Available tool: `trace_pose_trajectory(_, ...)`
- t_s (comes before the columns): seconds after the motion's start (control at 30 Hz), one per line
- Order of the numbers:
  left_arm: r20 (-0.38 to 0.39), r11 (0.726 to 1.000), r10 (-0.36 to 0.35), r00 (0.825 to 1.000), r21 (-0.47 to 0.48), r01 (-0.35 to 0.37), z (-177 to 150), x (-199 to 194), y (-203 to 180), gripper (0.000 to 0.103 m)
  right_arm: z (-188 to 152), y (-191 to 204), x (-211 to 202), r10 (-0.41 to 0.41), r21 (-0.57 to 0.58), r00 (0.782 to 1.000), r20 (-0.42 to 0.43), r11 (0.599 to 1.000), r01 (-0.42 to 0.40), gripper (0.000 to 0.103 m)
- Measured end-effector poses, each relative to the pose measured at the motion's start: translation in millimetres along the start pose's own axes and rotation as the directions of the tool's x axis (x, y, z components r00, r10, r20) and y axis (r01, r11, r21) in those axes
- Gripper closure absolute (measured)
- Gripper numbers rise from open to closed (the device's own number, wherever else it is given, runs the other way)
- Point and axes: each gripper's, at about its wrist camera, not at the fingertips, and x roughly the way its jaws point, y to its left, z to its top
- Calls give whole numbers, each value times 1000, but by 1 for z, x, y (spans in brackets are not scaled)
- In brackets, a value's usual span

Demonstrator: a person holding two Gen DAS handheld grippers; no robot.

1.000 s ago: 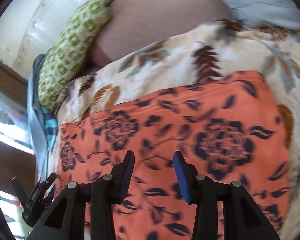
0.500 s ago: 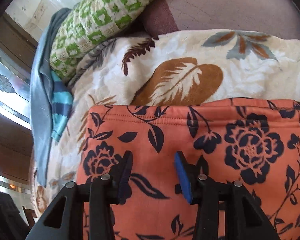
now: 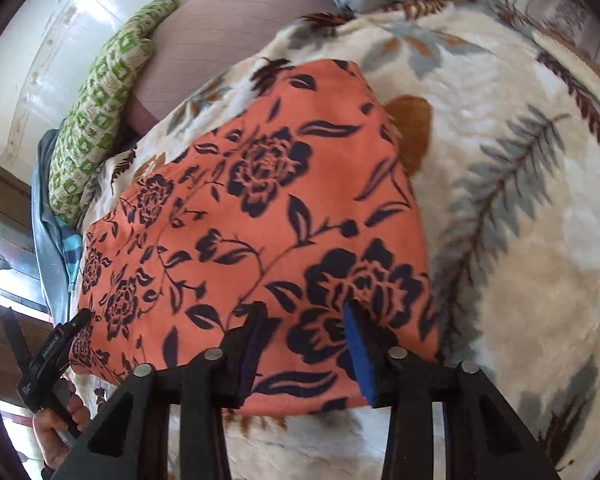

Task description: Fold small clothes

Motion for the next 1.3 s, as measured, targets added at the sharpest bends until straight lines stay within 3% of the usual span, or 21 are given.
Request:
trace_pose_trajectory(0.13, 54, 999, 6, 999, 39, -8, -5, -20, -4, 23, -8, 23, -13, 35, -83, 998, 54, 996, -30, 70)
trace_pose_trajectory(0.2, 63, 998, 5, 998, 67, -9, -8, -24, -8, 23, -16, 37, -5, 33, -140, 999, 36, 990, -28, 70)
trace_pose_trajectory(0.3, 41, 991, 72, 997, 107, -76, -12, -15, -7, 21, -25, 39, 16, 1, -169, 1000, 18, 986, 2, 70)
trace_pose_trajectory(0.37, 7, 995, 62, 998, 79, -62, -12, -7, -1, 20, -25, 40, 14, 8, -162, 1000, 29, 987, -3, 70)
trace_pose_trajectory(0.5, 30, 999, 40, 999, 34, -41, -14, -21, 0, 20, -26, 48, 0, 126, -178, 990, 61, 977, -113, 70)
trace_pose_trajectory(0.6, 85, 998, 23, 996, 53, -28, -17, -36, -11, 20, -32, 67, 10, 182, -205, 983, 25, 963, -173, 68)
trace_pose_trajectory(0.67, 97, 993, 50, 994, 98, -59, -21, -37, -24, 20, -39, 82, 33, 189, -206, 980, -53, 959, -196, 68)
trace_pose_trajectory(0.77, 94, 963, 162, 982, 202, -178, -26, -25, -42, 19, -54, 108, 43, 82, -332, 996, -16, 940, -83, 66)
trace_pose_trajectory(0.83, 80, 944, 209, 975, 242, -222, -26, -15, -45, 18, -56, 110, 39, 70, -367, 997, -18, 927, -71, 66)
trace_pose_trajectory(0.97, 71, 993, 91, 993, 71, -96, -13, -33, -12, 18, -38, 77, 15, 238, -196, 968, -82, 948, -249, 66)
trace_pose_trajectory(1.03, 84, 998, 68, 994, -21, -66, -10, -42, 11, 18, -28, 55, 1, 312, -97, 948, -66, 943, -317, 58)
trace_pose_trajectory(1.07, 87, 997, 60, 994, -58, -55, -10, -45, 21, 18, -24, 45, -5, 346, -49, 937, -54, 936, -349, 39)
trace_pose_trajectory(1.1, 85, 995, 50, 995, -93, -42, -11, -47, 34, 18, -21, 35, -10, 382, -7, 924, -36, 924, -382, 34)
trace_pose_trajectory(1.2, 62, 979, 10, 998, -203, 3, -18, -48, 67, 18, -18, 14, -20, 445, 73, 895, -6, 893, -444, 34)
trace_pose_trajectory(1.3, 37, 944, -71, 997, -321, 79, -30, -50, 86, 18, -22, 3, -25, 481, 128, 877, -6, 870, -477, 34)
